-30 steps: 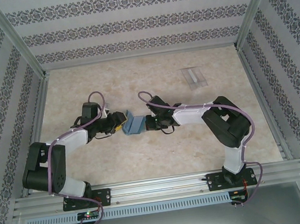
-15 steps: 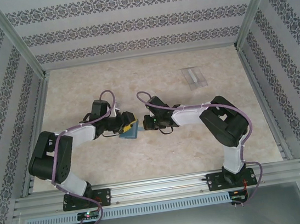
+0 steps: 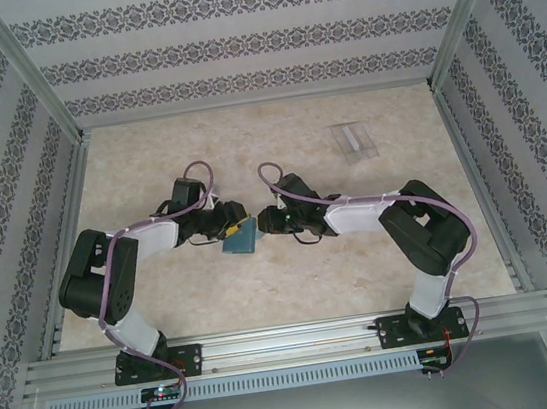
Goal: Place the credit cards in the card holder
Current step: Close the card holder at the center of the table.
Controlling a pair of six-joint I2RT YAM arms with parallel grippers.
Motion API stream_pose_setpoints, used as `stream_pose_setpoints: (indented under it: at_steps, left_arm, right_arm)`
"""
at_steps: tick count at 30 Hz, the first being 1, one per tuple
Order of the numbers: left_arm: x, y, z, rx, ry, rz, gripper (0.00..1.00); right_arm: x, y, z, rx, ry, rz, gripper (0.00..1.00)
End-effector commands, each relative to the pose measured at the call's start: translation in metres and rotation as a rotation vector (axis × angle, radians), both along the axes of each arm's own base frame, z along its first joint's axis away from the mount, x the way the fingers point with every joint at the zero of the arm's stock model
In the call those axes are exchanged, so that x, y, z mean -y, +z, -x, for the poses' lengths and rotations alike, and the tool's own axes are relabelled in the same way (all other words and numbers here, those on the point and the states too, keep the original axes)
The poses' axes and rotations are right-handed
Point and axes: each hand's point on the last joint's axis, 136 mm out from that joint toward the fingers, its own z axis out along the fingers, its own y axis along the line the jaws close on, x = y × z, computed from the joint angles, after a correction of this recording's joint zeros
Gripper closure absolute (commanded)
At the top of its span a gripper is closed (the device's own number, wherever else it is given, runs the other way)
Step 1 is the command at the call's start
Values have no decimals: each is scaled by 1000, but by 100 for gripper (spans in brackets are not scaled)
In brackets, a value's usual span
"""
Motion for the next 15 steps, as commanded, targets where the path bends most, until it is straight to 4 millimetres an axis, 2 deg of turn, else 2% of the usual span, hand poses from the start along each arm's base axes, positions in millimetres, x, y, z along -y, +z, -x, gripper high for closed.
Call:
stream_pose_setpoints:
  at_steps: [1,6,9,12,15]
  left_arm:
    - [3,4,3,16,-54,-91,56]
    - [3,6,13,15,-112,-197,57]
    - [-4,2,18,-3,-132,-275,59]
    - [-16,-2,20,-2,-132,-348,64]
    - [-8,-4,24,-20,-167,-334,66]
  right_arm:
    - [5,21,-6,34,-32,-100,66]
    - [30,24,-5,40,-70,-156,62]
    - [45,24,-3,52,-80,-151,59]
    - [50,22,-1,40,-75,-158,58]
    - [51,19,-1,37,-75,-154,58]
